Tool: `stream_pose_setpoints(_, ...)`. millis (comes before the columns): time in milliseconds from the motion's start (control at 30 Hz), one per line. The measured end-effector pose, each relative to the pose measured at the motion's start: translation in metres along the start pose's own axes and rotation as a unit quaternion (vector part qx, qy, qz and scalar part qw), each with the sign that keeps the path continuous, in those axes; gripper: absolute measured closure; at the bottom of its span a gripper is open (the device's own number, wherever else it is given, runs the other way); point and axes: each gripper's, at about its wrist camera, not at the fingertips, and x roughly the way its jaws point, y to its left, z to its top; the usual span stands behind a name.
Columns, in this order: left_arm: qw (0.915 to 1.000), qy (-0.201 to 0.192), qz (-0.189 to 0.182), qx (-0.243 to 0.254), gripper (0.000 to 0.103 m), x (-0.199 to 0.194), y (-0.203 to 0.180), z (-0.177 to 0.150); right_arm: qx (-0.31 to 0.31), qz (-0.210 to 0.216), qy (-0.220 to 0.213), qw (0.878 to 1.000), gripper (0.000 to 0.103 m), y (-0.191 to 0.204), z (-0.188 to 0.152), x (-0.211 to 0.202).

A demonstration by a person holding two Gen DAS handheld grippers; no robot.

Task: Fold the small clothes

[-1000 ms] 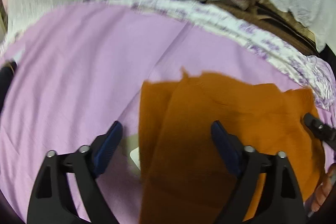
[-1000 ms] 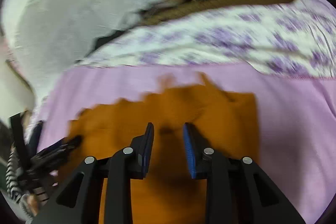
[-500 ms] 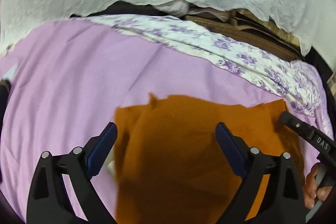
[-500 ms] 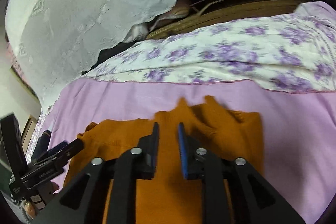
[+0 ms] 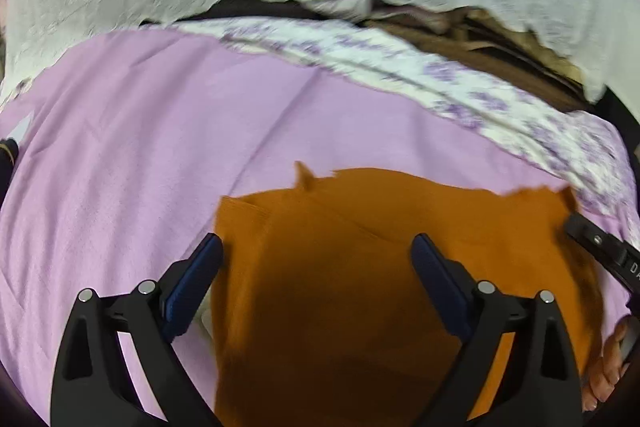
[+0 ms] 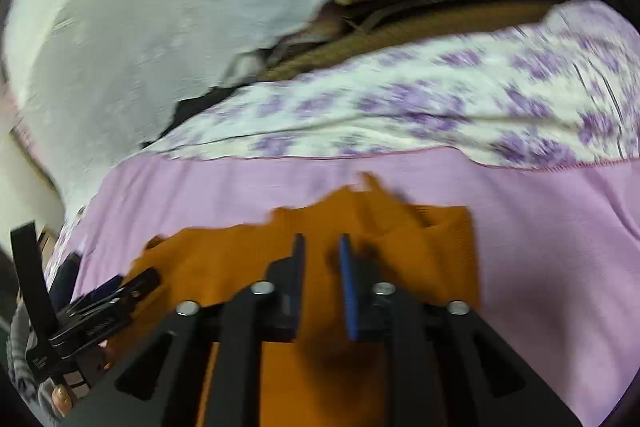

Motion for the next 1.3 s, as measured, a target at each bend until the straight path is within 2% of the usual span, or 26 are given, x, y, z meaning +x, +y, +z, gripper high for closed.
stream_pose_setpoints(133,0.9998,-0.005,0.003,0.021,0.010,-0.009,-0.007,-0.010,-0.050,0.015,0.015,0.999,0.080,0.033,-0.015,-0.001)
stream_pose_setpoints(233,0.9995,0.006,0.014,0.028,0.010,-0.004,-0.009,-0.017,-0.066,0.006,0.031,0.997,0.079,0.039,-0.025,0.005)
stream_pose_setpoints(333,0.9991,0.010,0.028,0.030,0.005,0.001,-0.010,-0.020,-0.068,-0.005,0.051,0.996,0.078,0.033,-0.036,0.014)
stream_pose_setpoints(500,0.9964,-0.017,0.064,0.053,0.004,-0.007,-0.018,-0.026,-0.065,-0.012,0.031,0.997,0.078,0.032,-0.041,0.002)
stream_pose_setpoints(633,0.9959,-0.036,0.061,0.056,0.004,-0.019,-0.018,-0.029,-0.082,-0.023,0.011,0.996,0.078,0.037,-0.052,-0.017)
stream_pose_setpoints(800,0.9956,-0.046,0.052,0.063,0.004,-0.031,-0.021,-0.036,-0.085,-0.023,0.008,0.996,0.077,0.039,-0.063,-0.033)
stream_pose_setpoints(967,0.9953,-0.038,0.052,0.072,0.004,-0.033,-0.024,-0.044,-0.097,-0.030,0.022,0.995,0.071,0.041,-0.078,-0.038)
stream_pose_setpoints(1100,0.9955,-0.019,0.057,0.073,0.004,-0.025,-0.023,-0.046,-0.098,-0.030,0.030,0.994,0.071,0.038,-0.084,-0.035)
stream_pose_setpoints(1300,0.9950,-0.020,0.065,0.073,0.004,-0.029,-0.019,-0.051,-0.095,-0.033,0.030,0.994,0.071,0.036,-0.089,-0.041)
